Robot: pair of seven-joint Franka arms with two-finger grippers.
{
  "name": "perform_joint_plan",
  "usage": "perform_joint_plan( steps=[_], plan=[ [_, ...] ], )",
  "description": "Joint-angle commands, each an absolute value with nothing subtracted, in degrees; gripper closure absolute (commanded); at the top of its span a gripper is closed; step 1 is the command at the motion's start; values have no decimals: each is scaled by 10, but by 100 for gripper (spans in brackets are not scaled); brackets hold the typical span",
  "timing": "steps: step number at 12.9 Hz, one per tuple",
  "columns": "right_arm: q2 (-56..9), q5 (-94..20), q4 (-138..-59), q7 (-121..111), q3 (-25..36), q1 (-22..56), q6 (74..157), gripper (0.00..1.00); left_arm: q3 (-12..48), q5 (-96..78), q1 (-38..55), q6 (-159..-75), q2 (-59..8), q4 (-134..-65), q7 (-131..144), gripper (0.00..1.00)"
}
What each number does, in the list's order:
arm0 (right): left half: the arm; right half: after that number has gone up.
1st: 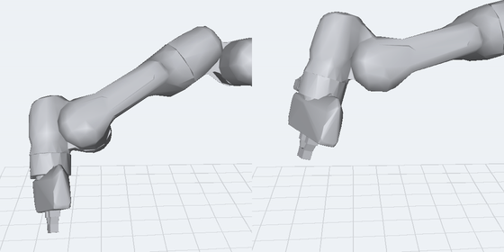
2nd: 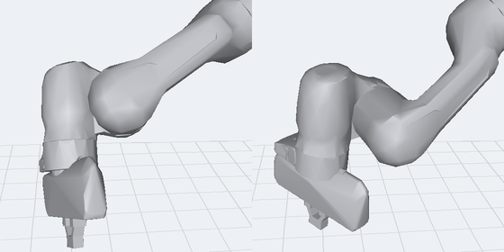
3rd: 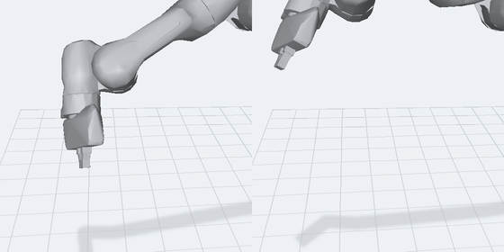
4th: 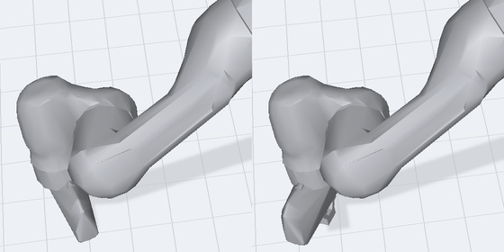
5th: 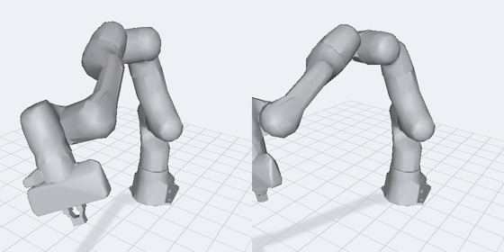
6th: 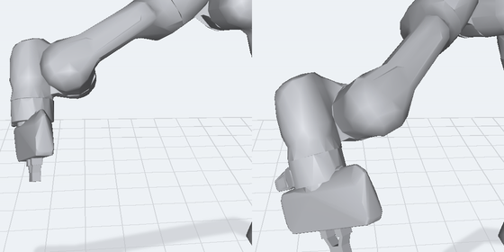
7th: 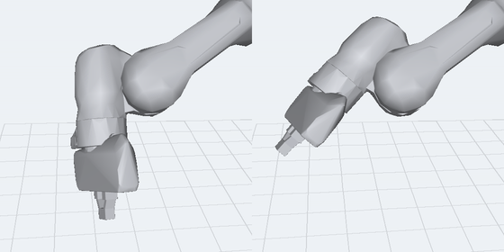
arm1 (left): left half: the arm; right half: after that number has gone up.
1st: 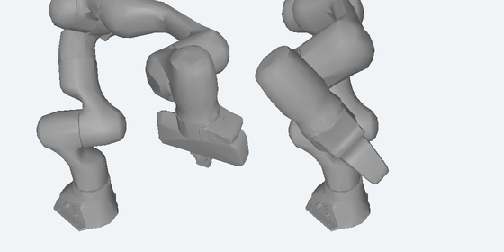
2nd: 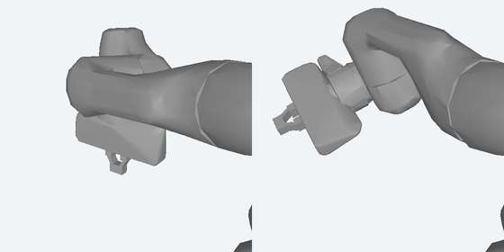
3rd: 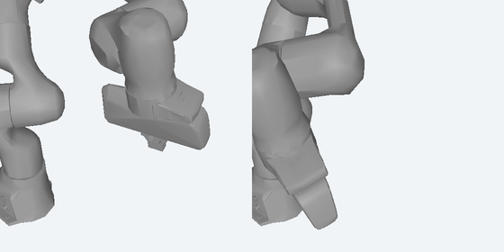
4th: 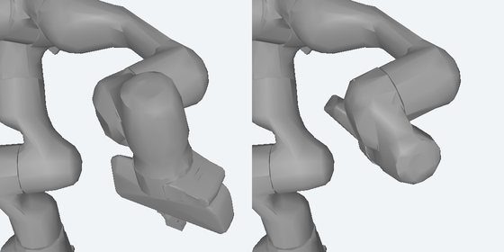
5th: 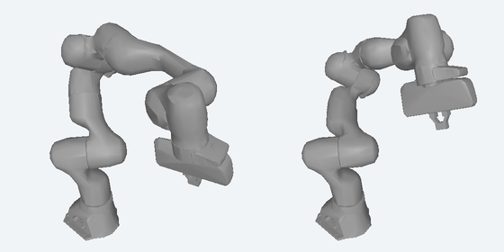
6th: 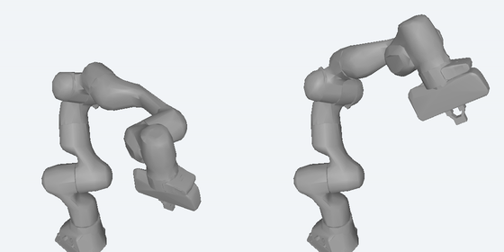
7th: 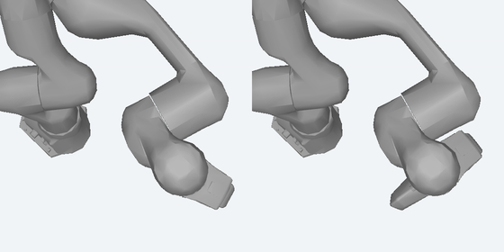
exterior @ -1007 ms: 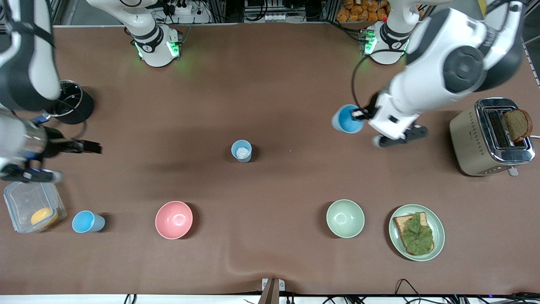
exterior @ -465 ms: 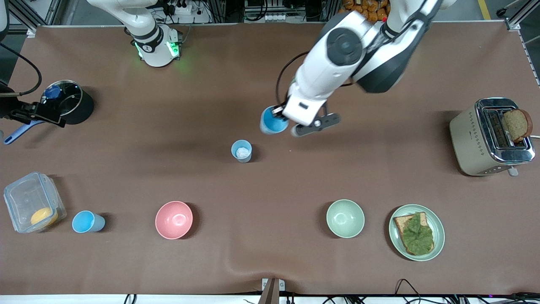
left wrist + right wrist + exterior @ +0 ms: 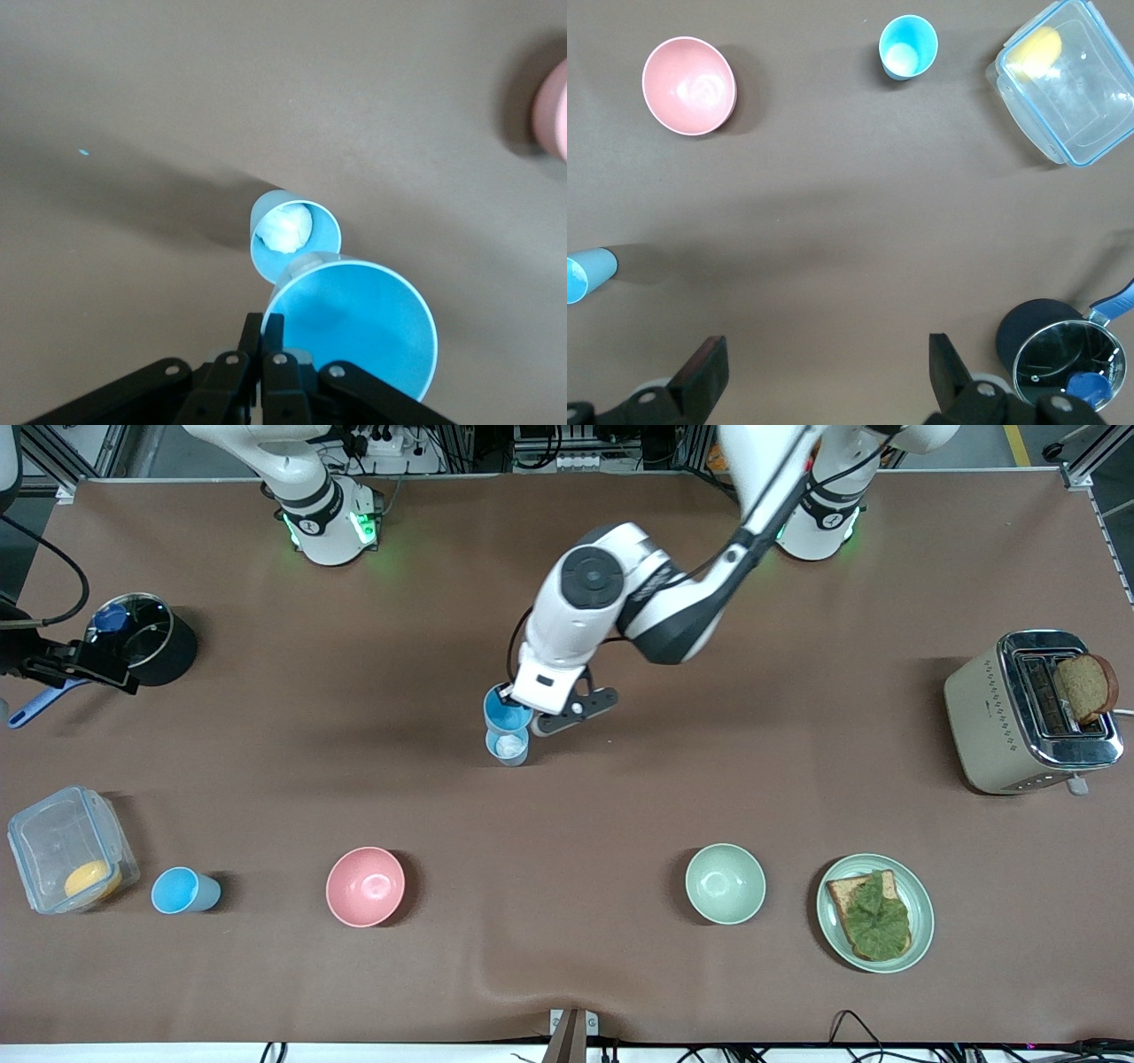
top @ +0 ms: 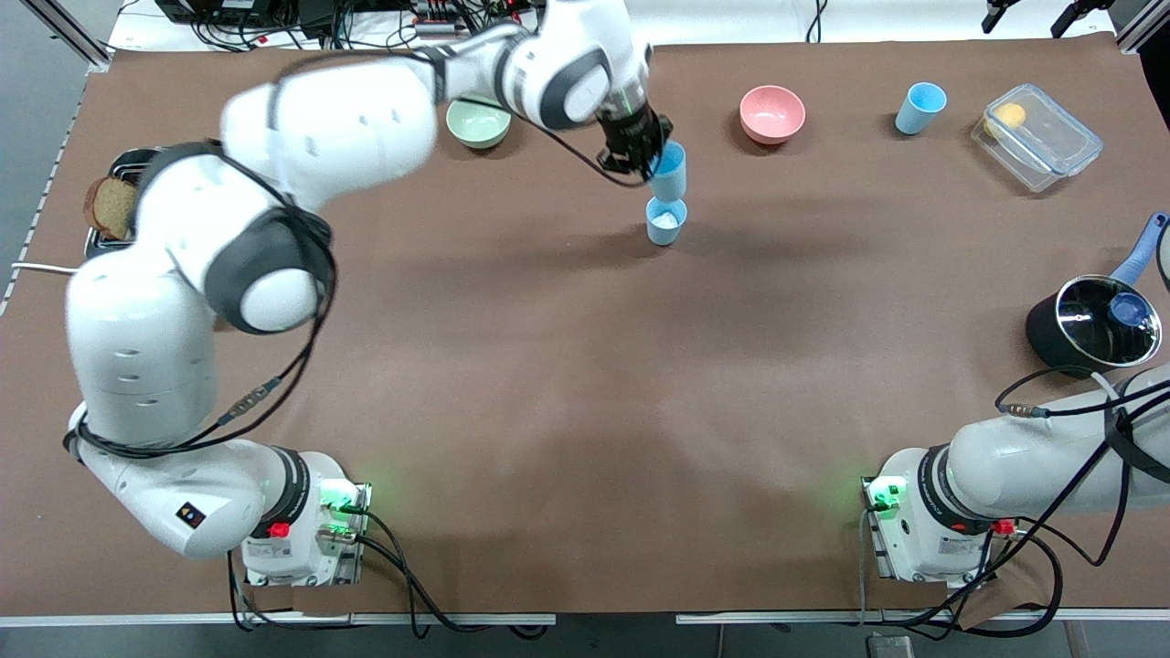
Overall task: Stack blue cups with both arms
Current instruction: 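Lower the held blue cup with the left gripper onto the center cup, then open the left gripper and draw it back from the stacked cups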
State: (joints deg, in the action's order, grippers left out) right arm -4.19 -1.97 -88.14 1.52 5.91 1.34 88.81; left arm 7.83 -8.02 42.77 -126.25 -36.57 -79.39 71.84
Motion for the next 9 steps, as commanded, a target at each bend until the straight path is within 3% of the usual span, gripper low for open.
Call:
perform_joint_plan(
  steps=[1,9],
  plan=[
    [-41,-12,-879,13,38,0,900,0,37,-64,466,-1262,-389,-770,732,100],
    [-43,-11,-879,11,25,-6,904,0,38,-26,470,-1283,-417,-772,740,100]
  ],
)
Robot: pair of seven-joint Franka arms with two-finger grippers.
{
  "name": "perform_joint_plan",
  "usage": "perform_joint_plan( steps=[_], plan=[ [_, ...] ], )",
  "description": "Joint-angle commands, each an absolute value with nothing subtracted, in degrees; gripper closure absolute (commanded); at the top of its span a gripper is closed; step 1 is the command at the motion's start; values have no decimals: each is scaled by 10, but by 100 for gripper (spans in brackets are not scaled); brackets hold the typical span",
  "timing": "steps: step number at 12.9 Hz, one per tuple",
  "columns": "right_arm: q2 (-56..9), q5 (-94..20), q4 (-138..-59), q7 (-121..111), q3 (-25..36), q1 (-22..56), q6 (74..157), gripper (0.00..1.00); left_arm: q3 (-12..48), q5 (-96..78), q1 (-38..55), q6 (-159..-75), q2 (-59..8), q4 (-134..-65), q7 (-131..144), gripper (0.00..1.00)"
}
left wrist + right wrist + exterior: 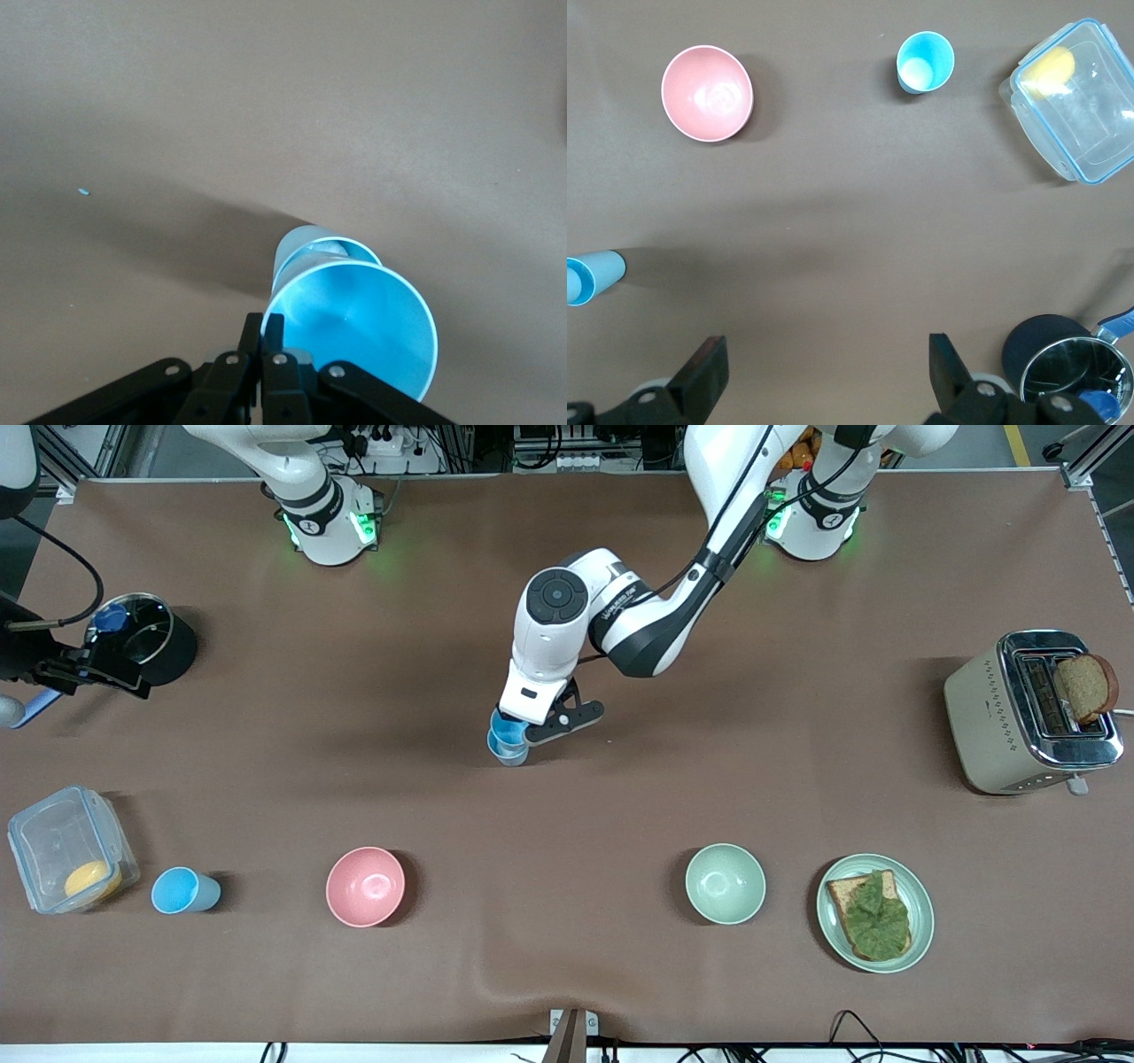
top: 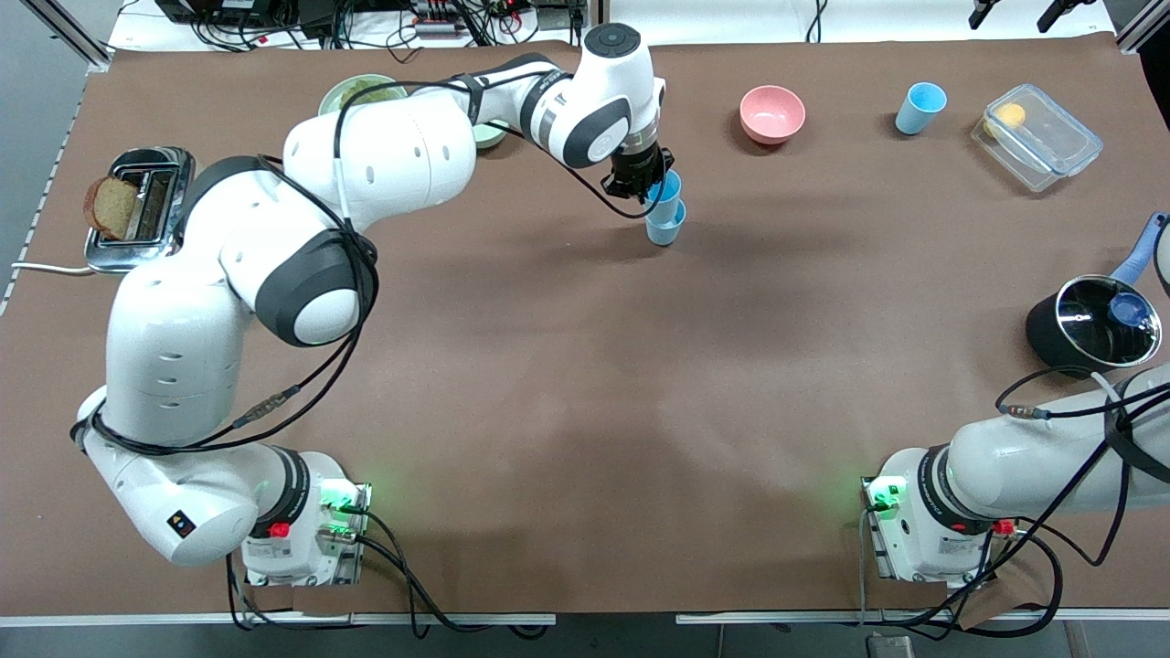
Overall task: Stack blue cups with both arms
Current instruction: 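Open the left gripper and draw it back from the stacked cups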
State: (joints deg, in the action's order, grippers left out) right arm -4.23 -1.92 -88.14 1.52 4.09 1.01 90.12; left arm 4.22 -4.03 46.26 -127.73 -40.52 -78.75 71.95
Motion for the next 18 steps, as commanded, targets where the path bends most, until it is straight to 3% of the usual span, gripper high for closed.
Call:
perform_joint_plan(
  steps=[1,2,3,7,12,18],
  plan=[
    [-43,-10,-879,11,26,-5,903,0,38,-27,468,-1284,-418,-772,753,91],
    [-43,-8,-879,12,27,-2,903,0,37,-26,468,-1285,-417,-772,748,20],
    [-43,-8,-878,12,28,1,901,0,37,-25,469,-1285,-417,-771,748,0],
    [-44,-9,-875,12,28,-1,901,0,10,12,437,-1270,-333,-779,744,0],
    [-44,-9,-875,13,28,-4,900,0,9,15,296,-1080,-211,-787,503,0],
    [-47,-9,-875,13,28,-4,897,0,12,13,138,-960,-131,-794,196,0]
  ],
)
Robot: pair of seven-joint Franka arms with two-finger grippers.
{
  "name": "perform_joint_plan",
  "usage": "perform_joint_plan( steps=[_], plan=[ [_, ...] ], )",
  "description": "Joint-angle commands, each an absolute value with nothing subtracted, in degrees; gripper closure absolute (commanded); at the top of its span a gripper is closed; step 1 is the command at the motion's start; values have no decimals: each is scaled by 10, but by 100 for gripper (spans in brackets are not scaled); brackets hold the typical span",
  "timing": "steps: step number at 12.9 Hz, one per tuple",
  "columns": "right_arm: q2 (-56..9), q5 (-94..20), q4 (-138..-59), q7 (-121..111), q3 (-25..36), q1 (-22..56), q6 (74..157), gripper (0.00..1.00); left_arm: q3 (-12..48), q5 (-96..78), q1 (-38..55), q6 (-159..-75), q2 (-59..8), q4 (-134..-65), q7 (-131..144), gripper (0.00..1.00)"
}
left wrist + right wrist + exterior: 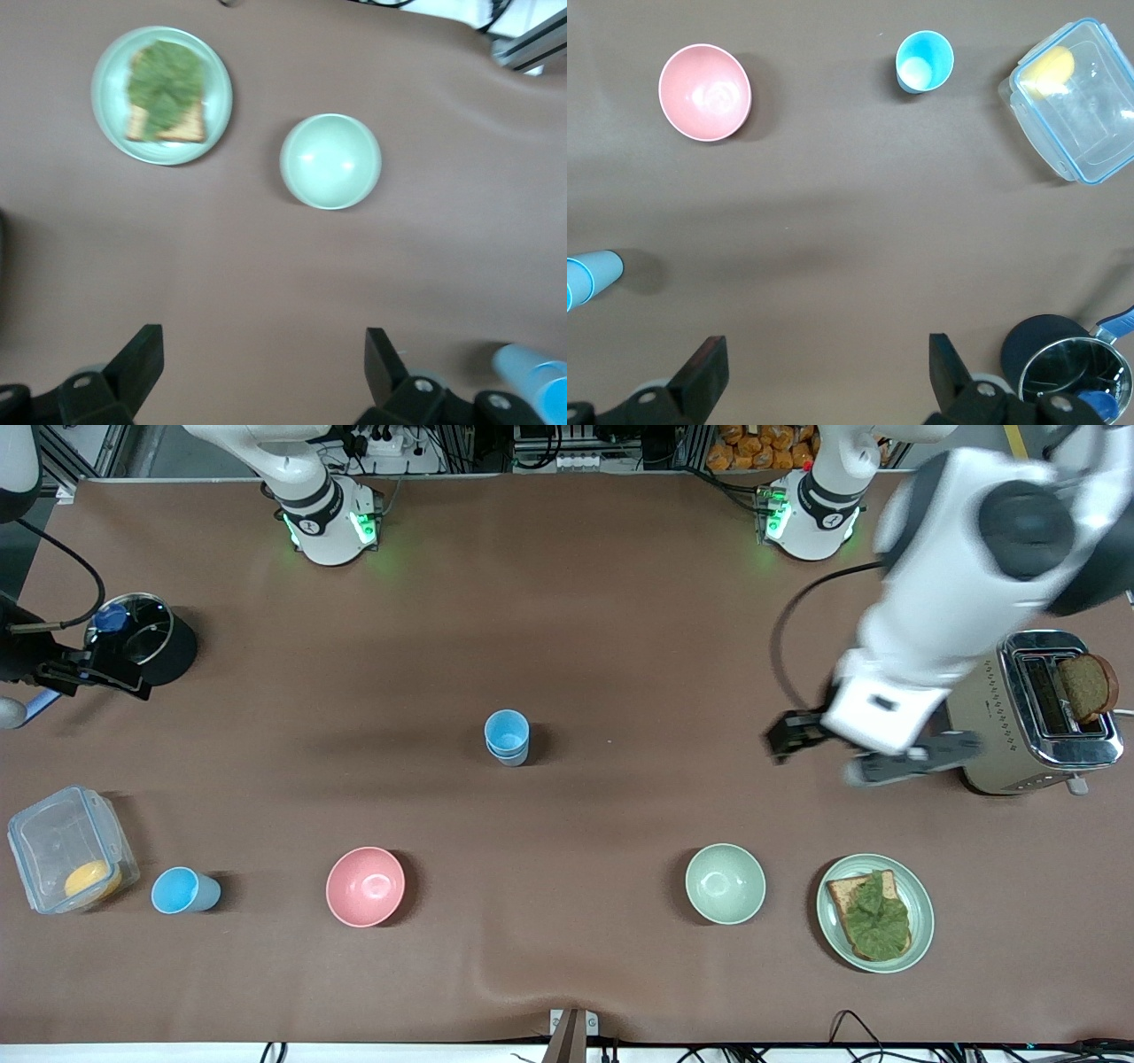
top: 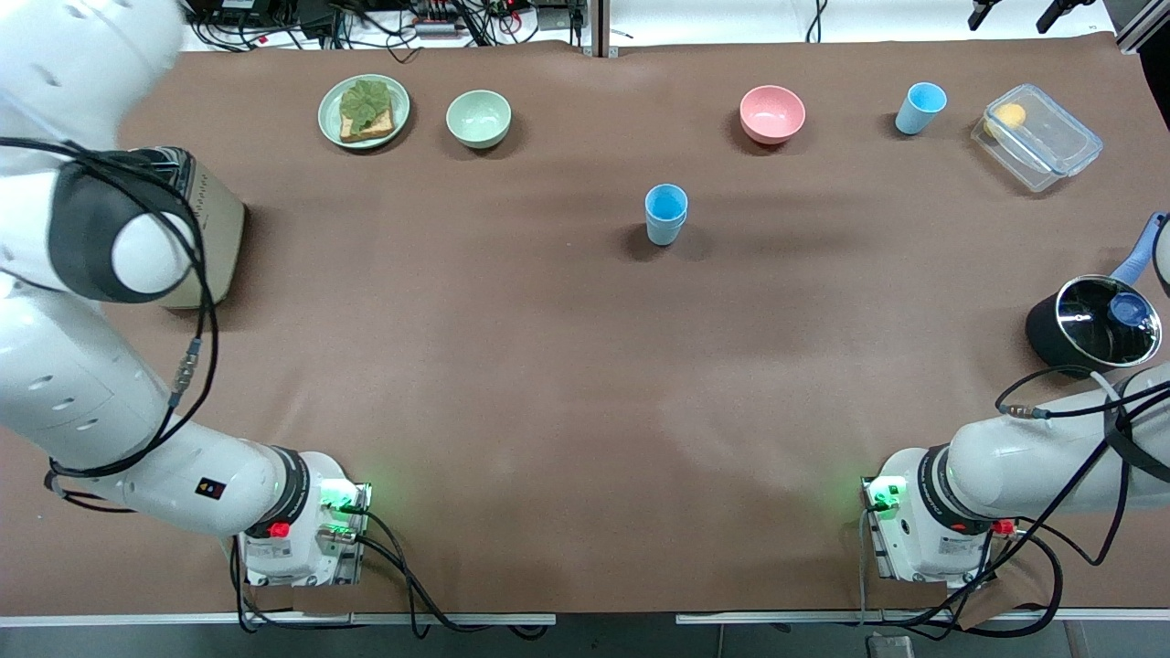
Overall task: Stack blue cups with both arms
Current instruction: 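Open the left gripper and draw it back from the stacked cups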
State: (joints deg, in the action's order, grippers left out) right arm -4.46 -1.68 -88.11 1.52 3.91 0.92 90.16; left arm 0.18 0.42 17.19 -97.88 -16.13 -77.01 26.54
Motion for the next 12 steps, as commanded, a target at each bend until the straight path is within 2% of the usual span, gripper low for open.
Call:
perform_joint_plan(
  steps=[1,10,12],
  plan=[
    [-47,-10,-875,13,28,-4,897,0,12,13,121,-948,-122,-794,167,0],
    [-47,-10,-875,13,29,-4,896,0,17,6,53,-889,-69,-800,97,0],
    [-46,-10,-875,13,29,-4,895,0,47,-1,8,-889,-48,-828,66,0]
  ],
)
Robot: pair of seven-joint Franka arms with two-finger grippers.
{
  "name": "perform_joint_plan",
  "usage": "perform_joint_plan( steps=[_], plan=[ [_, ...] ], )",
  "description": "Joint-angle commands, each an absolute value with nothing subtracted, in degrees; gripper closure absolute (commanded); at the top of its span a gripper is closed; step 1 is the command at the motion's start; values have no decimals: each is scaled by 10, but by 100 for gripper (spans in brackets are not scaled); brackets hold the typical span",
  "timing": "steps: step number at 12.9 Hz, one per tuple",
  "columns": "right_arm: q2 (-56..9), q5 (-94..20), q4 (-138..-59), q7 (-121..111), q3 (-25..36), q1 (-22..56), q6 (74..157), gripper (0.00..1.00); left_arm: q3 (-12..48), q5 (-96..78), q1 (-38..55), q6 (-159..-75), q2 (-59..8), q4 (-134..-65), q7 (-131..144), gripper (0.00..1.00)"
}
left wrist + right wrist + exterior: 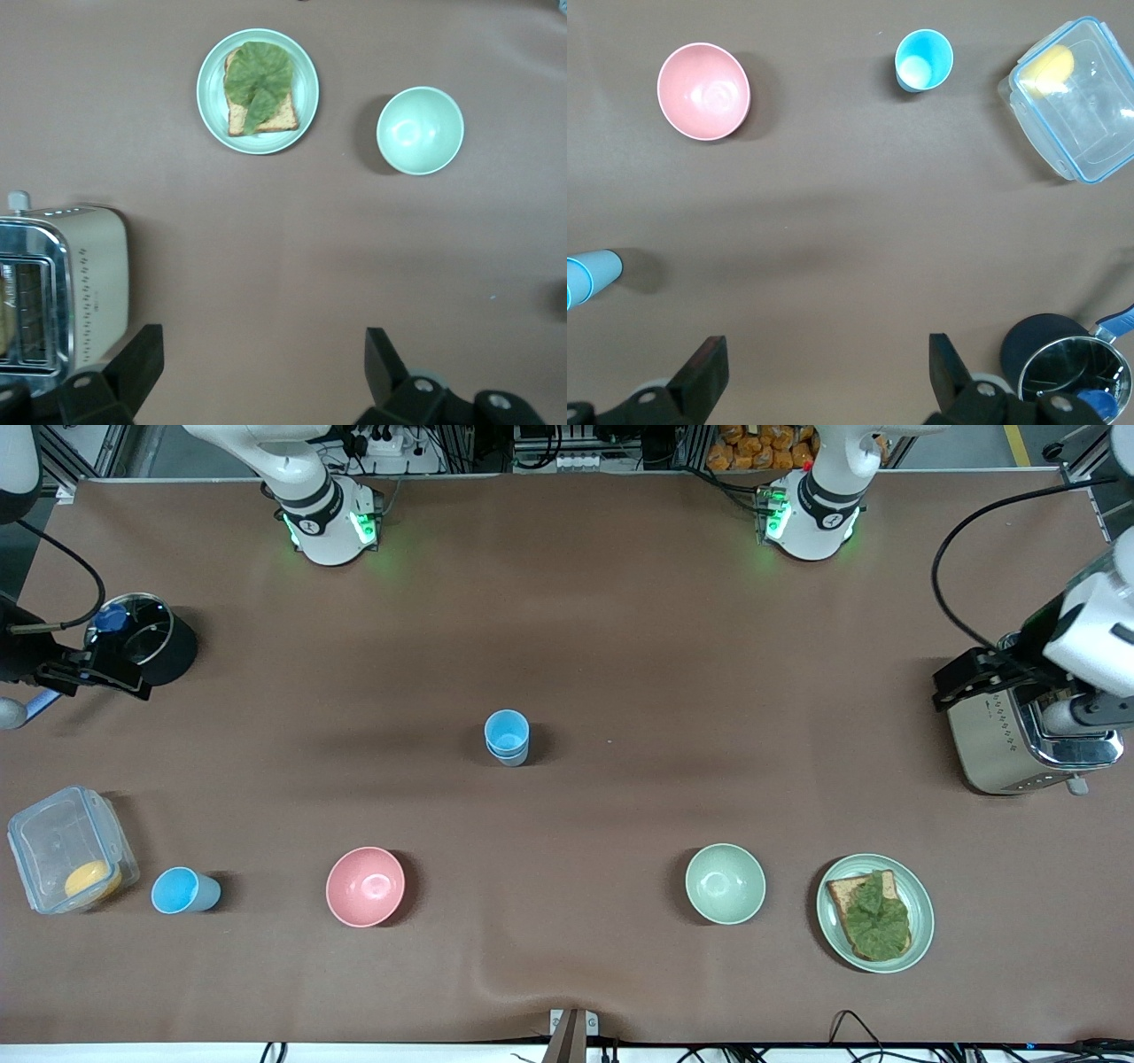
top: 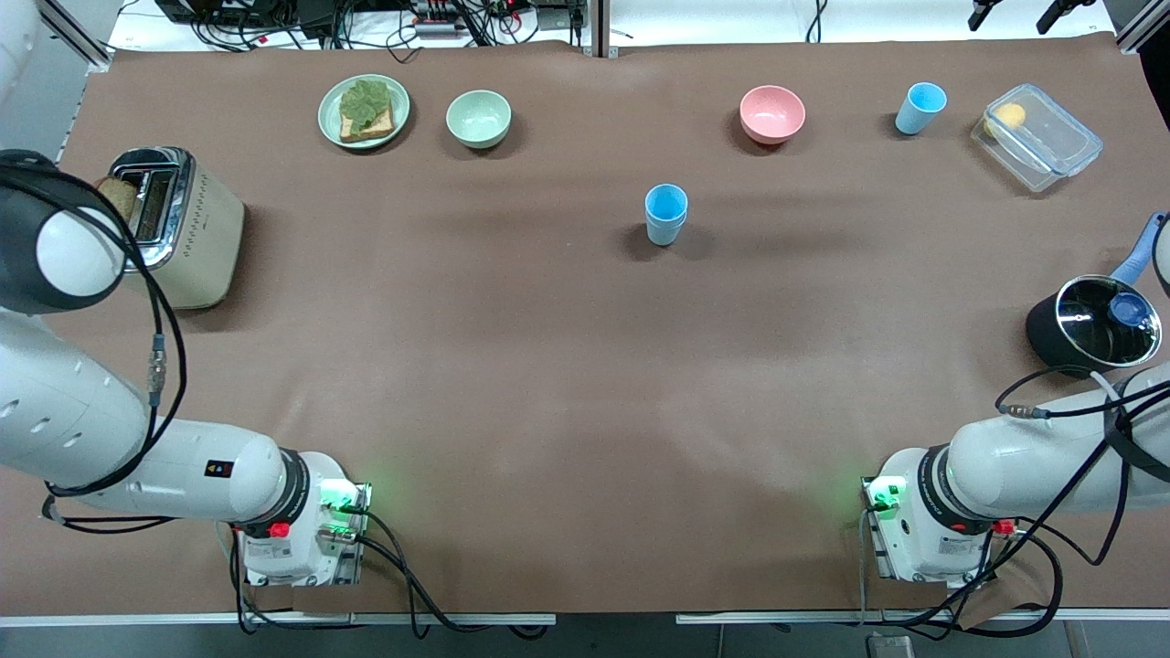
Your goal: Stack blue cups with both arms
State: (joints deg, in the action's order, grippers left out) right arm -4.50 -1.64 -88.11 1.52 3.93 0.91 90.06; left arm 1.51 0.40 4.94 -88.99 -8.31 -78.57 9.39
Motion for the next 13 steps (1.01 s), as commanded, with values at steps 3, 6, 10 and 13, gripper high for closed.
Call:
perform_joint_plan(
  steps=[3,6,10,13],
  plan=[
    [-46,-10,-875,13,30,-4,895,0,59,-1,-1,-891,-8,-877,77,0],
    [-46,-10,-876,13,30,-4,895,0,59,2,-2,-892,-1,-886,78,0],
    [-46,-10,-876,14,30,-4,894,0,57,7,-2,-891,-4,-879,72,0],
    [-46,-10,-876,13,30,-4,894,0,53,10,-3,-889,-4,-864,74,0]
  ],
)
